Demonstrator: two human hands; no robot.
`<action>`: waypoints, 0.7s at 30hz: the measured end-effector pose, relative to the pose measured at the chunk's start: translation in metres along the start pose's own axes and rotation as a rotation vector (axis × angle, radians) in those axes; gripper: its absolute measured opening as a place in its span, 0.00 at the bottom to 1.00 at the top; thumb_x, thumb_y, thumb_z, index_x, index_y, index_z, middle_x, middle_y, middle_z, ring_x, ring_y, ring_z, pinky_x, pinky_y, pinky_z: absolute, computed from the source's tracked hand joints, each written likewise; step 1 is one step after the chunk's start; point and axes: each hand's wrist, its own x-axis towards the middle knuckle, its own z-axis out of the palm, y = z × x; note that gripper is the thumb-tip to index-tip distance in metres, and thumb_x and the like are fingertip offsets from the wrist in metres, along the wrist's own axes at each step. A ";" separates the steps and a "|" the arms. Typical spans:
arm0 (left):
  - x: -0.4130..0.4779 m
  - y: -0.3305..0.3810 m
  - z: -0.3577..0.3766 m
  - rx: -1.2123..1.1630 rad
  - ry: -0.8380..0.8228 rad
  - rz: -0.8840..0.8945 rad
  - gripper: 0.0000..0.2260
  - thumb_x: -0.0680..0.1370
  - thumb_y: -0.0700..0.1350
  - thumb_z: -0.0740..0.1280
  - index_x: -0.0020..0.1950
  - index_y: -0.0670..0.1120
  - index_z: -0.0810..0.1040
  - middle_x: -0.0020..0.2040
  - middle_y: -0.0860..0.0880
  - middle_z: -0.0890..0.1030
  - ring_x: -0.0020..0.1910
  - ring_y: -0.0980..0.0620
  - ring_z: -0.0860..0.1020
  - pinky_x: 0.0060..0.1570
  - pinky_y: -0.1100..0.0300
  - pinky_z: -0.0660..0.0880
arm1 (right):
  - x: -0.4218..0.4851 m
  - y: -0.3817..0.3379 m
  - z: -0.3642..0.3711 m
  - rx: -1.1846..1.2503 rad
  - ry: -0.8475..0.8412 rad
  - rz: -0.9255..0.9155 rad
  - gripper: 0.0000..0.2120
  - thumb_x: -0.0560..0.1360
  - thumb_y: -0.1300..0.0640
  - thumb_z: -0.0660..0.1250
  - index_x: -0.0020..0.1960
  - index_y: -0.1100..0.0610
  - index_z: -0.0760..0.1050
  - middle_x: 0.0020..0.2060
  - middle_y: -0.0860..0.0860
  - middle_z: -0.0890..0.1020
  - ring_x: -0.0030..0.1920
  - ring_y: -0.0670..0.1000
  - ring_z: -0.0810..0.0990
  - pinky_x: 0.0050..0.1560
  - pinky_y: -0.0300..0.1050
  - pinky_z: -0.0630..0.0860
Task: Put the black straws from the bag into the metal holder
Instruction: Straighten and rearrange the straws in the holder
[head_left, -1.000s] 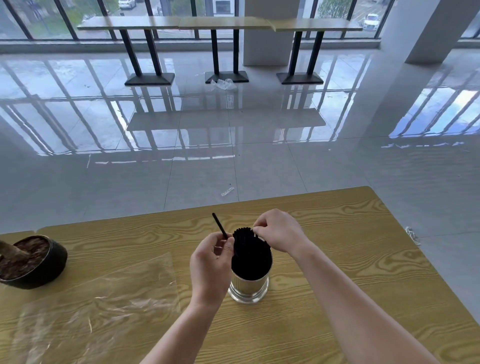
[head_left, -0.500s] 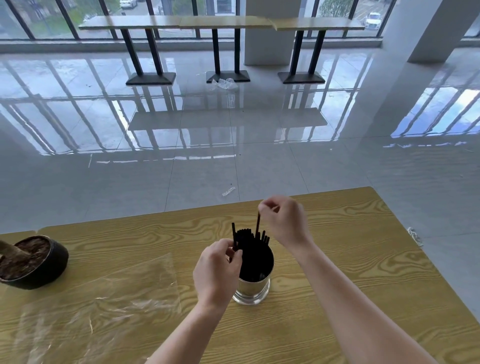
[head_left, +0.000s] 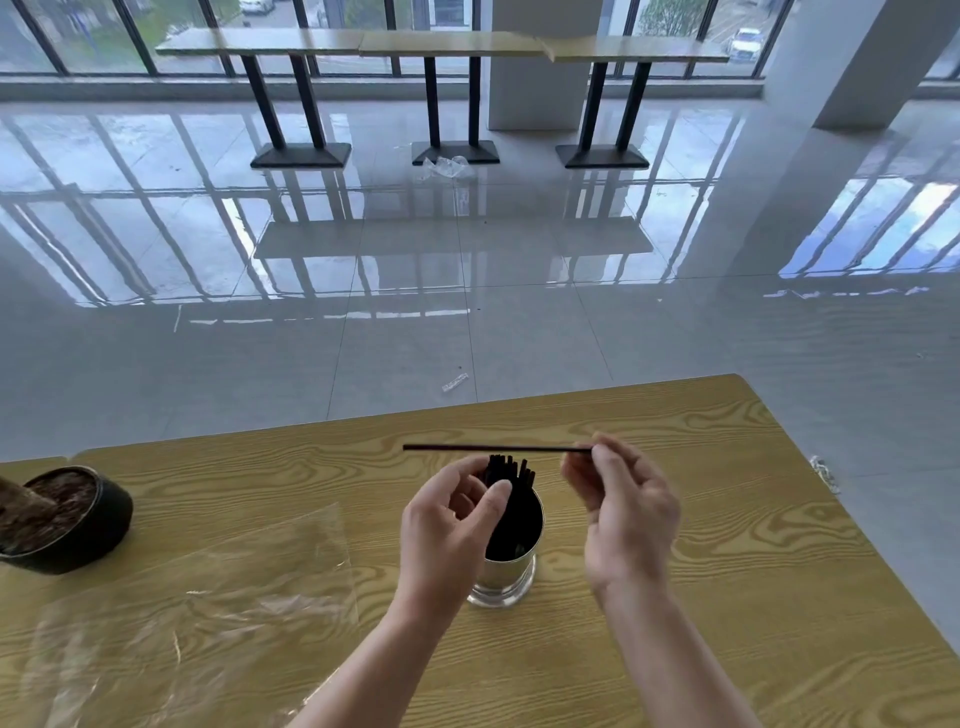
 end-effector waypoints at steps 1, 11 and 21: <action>0.000 0.005 0.002 -0.114 -0.008 -0.041 0.06 0.74 0.50 0.74 0.50 0.55 0.83 0.36 0.54 0.83 0.34 0.58 0.79 0.39 0.61 0.78 | -0.006 0.008 -0.003 -0.009 0.009 0.049 0.04 0.78 0.68 0.69 0.49 0.64 0.83 0.39 0.59 0.88 0.38 0.56 0.87 0.39 0.42 0.84; 0.022 0.010 -0.014 0.115 0.107 0.052 0.09 0.80 0.47 0.67 0.41 0.48 0.81 0.33 0.46 0.80 0.29 0.50 0.76 0.29 0.53 0.71 | -0.009 0.032 -0.025 -0.681 -0.255 -0.066 0.07 0.77 0.65 0.71 0.46 0.54 0.84 0.36 0.53 0.85 0.30 0.50 0.81 0.35 0.52 0.84; 0.013 -0.016 0.005 0.837 -0.074 0.165 0.08 0.76 0.54 0.69 0.43 0.51 0.78 0.38 0.55 0.81 0.39 0.51 0.79 0.33 0.56 0.72 | 0.004 0.028 -0.012 -1.165 -0.409 -0.372 0.16 0.76 0.56 0.73 0.63 0.51 0.78 0.50 0.45 0.80 0.39 0.45 0.78 0.44 0.43 0.80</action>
